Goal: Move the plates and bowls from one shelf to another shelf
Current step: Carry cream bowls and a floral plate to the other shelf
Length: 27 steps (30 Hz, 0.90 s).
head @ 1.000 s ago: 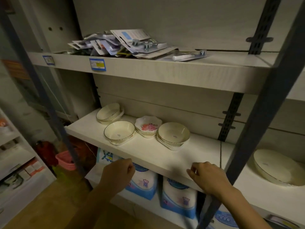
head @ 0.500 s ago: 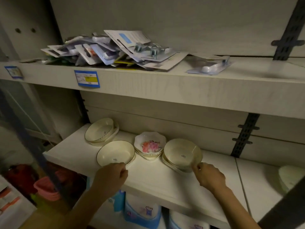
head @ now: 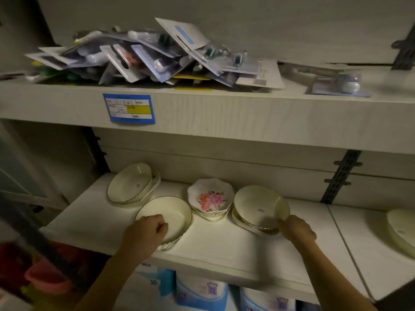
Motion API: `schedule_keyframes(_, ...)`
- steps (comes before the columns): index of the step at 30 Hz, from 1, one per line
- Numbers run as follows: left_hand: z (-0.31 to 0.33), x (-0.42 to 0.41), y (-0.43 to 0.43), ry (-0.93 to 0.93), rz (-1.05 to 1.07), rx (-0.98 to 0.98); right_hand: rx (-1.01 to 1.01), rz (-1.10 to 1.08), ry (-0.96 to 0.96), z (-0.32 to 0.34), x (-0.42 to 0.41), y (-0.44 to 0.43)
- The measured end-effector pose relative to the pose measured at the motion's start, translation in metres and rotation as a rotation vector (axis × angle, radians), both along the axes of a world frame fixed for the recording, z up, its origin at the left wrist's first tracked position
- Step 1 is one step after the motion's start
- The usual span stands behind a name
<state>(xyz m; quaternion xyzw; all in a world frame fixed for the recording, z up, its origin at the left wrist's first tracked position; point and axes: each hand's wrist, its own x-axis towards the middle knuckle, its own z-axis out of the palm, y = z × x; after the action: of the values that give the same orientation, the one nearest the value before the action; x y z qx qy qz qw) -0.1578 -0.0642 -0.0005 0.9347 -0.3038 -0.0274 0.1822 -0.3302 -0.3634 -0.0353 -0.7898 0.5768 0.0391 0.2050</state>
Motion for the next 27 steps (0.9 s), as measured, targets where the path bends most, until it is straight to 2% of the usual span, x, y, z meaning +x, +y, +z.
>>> schedule_keyframes(3,0.002,0.015,0.010,0.006,0.001,0.043,0.064,-0.055,-0.068,0.008,0.002,0.003)
schedule_keyframes(9,-0.009,0.051,0.027,-0.007,0.143,0.217,-0.019,-0.029,-0.135,0.030,-0.014,0.026)
schedule_keyframes(11,-0.016,0.060,0.030,0.038,0.180,0.286,-0.035,-0.030,-0.177,0.034,-0.021,0.037)
schedule_keyframes(14,-0.027,0.074,0.034,0.143,0.125,0.334,-0.054,-0.042,-0.218,0.040,-0.028,0.056)
schedule_keyframes(22,-0.046,0.098,0.038,0.509,0.130,0.099,-0.093,-0.067,-0.259,0.037,-0.041,0.097)
schedule_keyframes(27,-0.042,0.100,0.040,0.559,0.117,-0.157,-0.087,-0.146,-0.317,0.037,-0.046,0.119)
